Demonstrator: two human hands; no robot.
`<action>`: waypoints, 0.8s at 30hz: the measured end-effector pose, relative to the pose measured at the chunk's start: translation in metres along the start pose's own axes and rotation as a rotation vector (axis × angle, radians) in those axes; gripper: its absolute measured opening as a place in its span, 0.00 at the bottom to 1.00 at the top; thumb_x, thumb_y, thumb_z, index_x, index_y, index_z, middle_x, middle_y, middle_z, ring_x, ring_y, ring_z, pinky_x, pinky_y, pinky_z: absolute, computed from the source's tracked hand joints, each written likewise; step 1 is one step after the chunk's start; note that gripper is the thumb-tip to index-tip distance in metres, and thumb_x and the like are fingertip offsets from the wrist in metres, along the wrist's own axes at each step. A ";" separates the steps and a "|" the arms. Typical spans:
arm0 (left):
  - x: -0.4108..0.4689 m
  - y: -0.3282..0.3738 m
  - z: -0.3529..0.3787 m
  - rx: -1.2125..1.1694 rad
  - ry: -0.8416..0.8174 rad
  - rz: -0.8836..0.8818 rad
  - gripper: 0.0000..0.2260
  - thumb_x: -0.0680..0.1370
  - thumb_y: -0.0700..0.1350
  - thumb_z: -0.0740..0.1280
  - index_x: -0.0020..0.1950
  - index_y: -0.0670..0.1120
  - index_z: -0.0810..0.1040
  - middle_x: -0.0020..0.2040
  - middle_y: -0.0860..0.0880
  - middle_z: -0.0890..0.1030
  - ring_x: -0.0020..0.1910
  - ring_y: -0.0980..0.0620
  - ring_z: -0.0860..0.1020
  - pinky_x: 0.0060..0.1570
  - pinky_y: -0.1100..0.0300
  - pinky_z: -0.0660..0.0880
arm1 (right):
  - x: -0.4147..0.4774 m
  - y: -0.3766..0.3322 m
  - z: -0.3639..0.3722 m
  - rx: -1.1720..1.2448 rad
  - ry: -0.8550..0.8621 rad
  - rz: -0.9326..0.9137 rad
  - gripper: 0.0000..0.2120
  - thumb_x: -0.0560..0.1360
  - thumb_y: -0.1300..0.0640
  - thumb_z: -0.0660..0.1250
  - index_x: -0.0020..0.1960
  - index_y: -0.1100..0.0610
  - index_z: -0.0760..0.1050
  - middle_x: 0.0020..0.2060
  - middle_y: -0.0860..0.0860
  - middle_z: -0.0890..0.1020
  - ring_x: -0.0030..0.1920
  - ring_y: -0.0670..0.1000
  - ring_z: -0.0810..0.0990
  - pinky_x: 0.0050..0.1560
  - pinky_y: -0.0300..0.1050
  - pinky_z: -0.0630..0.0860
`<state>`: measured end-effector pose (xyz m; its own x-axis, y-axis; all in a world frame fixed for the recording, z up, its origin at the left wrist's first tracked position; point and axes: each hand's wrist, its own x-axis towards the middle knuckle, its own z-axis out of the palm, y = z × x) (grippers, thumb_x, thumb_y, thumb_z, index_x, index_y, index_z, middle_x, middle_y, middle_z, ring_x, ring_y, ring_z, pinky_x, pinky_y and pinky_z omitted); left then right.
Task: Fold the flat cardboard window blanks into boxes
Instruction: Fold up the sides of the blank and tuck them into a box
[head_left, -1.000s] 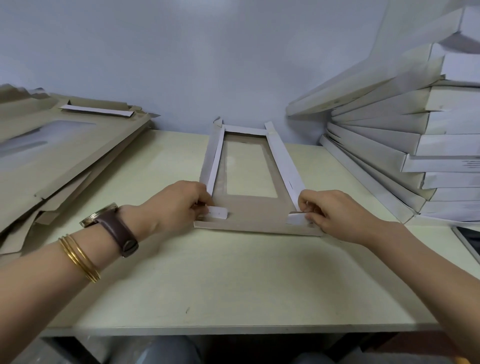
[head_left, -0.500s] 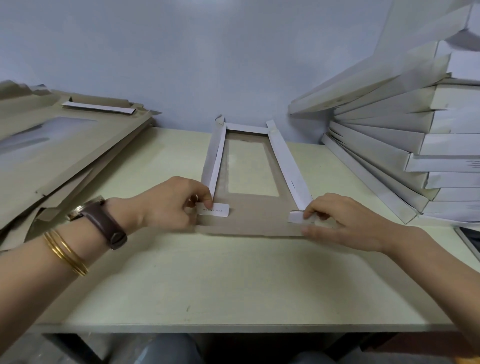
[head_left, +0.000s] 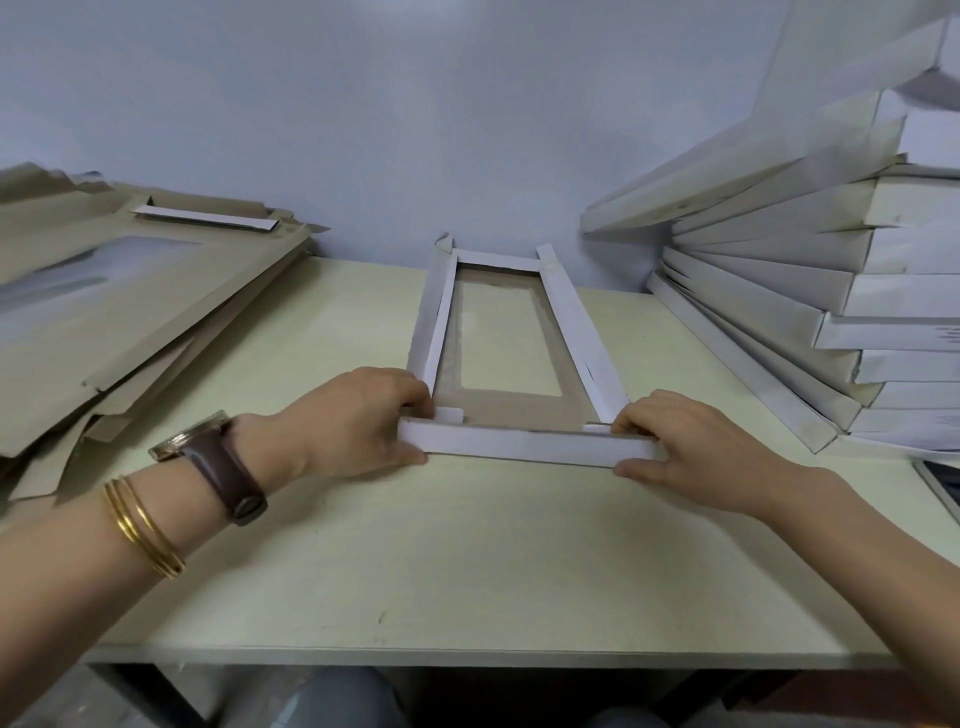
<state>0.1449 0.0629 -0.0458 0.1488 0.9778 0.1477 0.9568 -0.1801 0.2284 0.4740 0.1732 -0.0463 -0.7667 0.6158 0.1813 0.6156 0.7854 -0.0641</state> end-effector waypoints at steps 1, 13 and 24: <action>0.001 0.000 0.001 0.002 0.019 -0.004 0.14 0.73 0.54 0.72 0.54 0.49 0.77 0.50 0.54 0.78 0.49 0.50 0.75 0.50 0.57 0.72 | 0.001 0.001 -0.001 -0.002 -0.005 0.003 0.08 0.74 0.49 0.69 0.47 0.50 0.71 0.38 0.41 0.72 0.43 0.46 0.69 0.42 0.40 0.64; 0.014 -0.008 0.001 -0.198 0.093 -0.065 0.09 0.79 0.43 0.65 0.54 0.49 0.66 0.46 0.48 0.76 0.46 0.47 0.72 0.42 0.56 0.66 | 0.017 0.008 -0.008 0.254 -0.016 0.183 0.20 0.74 0.52 0.68 0.53 0.43 0.56 0.35 0.54 0.79 0.32 0.50 0.72 0.35 0.50 0.71; 0.012 -0.007 0.004 -0.183 0.123 -0.020 0.18 0.79 0.41 0.63 0.52 0.57 0.55 0.41 0.47 0.75 0.41 0.51 0.69 0.40 0.55 0.66 | 0.014 0.013 0.002 0.198 0.088 0.205 0.20 0.77 0.52 0.67 0.46 0.49 0.53 0.30 0.52 0.74 0.29 0.53 0.70 0.29 0.45 0.64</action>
<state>0.1407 0.0764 -0.0497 0.0880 0.9630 0.2546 0.8963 -0.1881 0.4016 0.4710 0.1922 -0.0470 -0.6061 0.7620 0.2283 0.7021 0.6473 -0.2967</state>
